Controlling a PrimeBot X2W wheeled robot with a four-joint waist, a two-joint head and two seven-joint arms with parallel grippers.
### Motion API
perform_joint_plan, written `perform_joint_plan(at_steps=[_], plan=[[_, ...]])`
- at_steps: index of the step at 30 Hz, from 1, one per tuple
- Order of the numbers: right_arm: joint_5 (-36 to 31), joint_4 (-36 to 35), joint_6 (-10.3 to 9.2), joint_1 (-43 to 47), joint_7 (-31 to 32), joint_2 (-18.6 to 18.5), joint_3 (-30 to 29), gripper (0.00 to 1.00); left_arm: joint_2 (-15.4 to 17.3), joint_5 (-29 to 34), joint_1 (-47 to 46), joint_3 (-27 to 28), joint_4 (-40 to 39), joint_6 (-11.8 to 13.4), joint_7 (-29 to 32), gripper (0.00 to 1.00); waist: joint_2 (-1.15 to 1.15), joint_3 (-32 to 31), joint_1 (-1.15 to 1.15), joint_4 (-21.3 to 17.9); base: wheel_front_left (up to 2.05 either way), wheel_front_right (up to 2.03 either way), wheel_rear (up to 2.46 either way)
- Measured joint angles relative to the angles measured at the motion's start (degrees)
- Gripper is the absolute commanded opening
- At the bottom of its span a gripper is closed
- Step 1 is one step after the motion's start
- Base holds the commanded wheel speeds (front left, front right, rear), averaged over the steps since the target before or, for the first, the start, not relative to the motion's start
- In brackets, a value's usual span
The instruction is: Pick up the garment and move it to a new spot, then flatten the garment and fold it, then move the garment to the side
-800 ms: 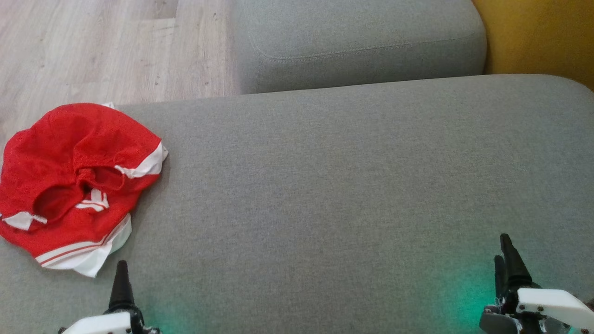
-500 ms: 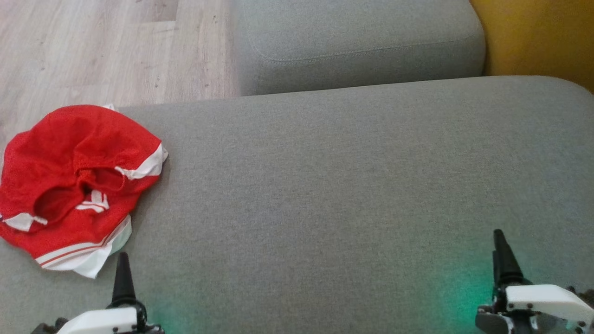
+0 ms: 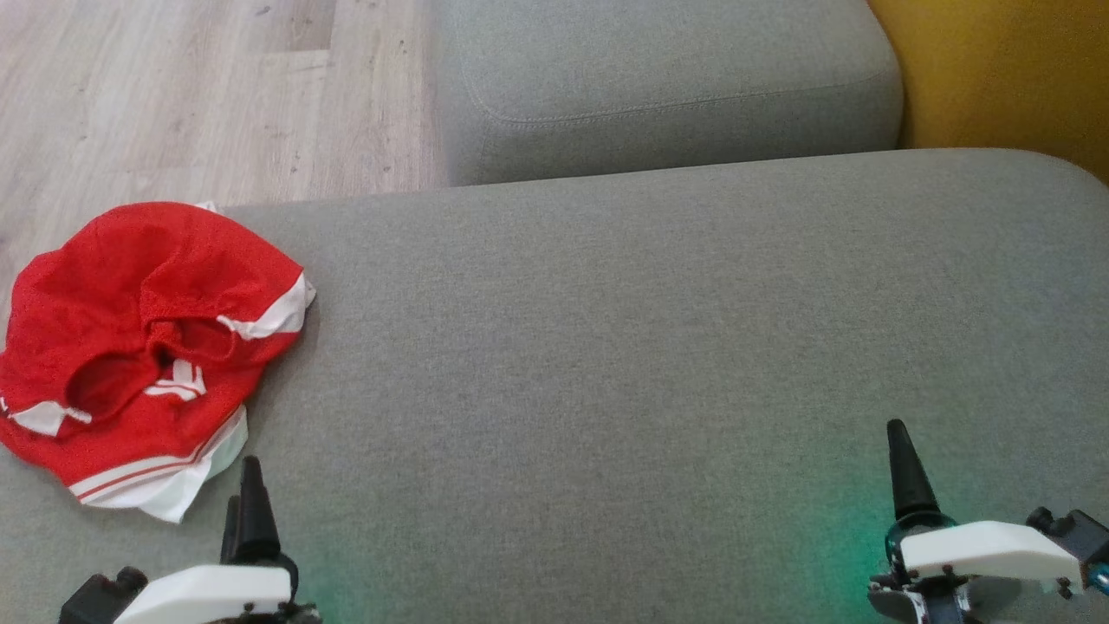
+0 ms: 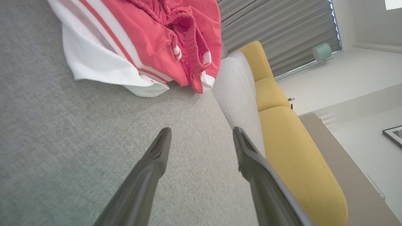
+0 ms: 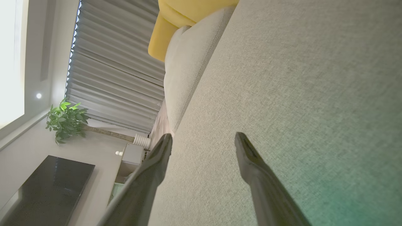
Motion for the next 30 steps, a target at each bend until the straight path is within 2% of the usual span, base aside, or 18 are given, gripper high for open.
perform_joint_plan(at_steps=[30], plan=[[-21.2, -1.7, 0.01, 0.0, -5.0, 0.0, 4.6, 1.0, 0.1, 21.5, 0.8, -3.4, -3.8, 1.7, -5.0, 1.0, 0.0, -1.8, 0.0, -0.1, 0.0, 0.0, 0.0]])
